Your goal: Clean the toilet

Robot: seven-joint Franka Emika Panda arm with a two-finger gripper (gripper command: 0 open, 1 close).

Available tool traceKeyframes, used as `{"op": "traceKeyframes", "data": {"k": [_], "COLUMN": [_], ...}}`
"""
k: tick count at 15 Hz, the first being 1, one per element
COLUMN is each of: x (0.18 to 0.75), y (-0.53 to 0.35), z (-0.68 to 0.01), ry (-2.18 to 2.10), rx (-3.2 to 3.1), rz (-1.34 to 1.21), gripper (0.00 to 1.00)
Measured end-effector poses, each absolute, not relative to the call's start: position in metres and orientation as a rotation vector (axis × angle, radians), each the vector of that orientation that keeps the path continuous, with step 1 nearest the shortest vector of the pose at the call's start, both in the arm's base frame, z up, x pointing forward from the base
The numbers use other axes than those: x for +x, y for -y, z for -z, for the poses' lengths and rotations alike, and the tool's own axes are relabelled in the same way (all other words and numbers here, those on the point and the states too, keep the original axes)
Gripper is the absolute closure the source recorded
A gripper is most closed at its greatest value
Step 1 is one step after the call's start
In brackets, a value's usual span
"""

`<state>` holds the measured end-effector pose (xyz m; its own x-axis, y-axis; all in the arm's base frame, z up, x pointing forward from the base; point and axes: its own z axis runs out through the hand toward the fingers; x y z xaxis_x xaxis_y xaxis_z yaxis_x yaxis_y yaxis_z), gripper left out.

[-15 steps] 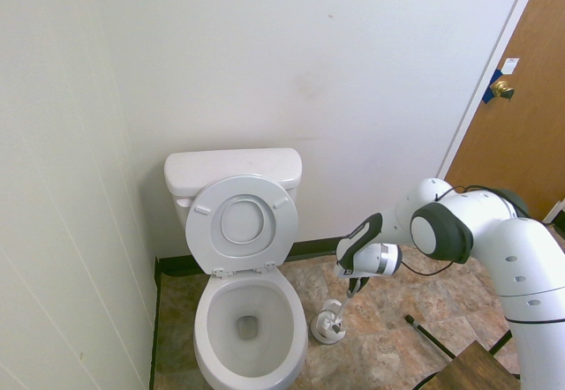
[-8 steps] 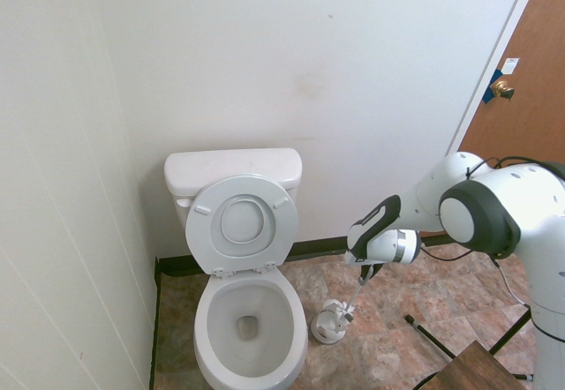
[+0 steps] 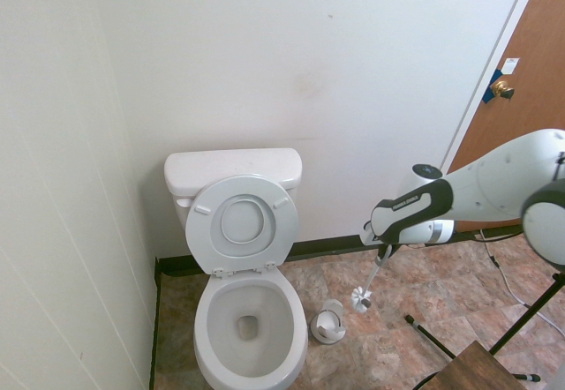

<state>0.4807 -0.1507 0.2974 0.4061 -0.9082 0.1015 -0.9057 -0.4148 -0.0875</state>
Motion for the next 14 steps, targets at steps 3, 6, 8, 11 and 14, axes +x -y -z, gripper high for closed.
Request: {"op": "traceKeyframes", "data": {"k": [3, 6, 8, 11, 14], "x": [0.480, 0.472, 0.471, 0.472, 0.475], "y": [0.106, 0.033, -0.004, -0.040, -0.074], "z": [-0.366, -0.405, -0.406, -0.412, -0.417], "ry": [-1.618, -1.486, -1.424, -1.347, -1.273], "rx": [-2.641, -2.674, -2.692, -2.701, -2.719], "rz": [0.261, 0.273, 0.258, 0.253, 0.260], "gripper": [1.00, 1.00, 1.00, 1.00, 1.00]}}
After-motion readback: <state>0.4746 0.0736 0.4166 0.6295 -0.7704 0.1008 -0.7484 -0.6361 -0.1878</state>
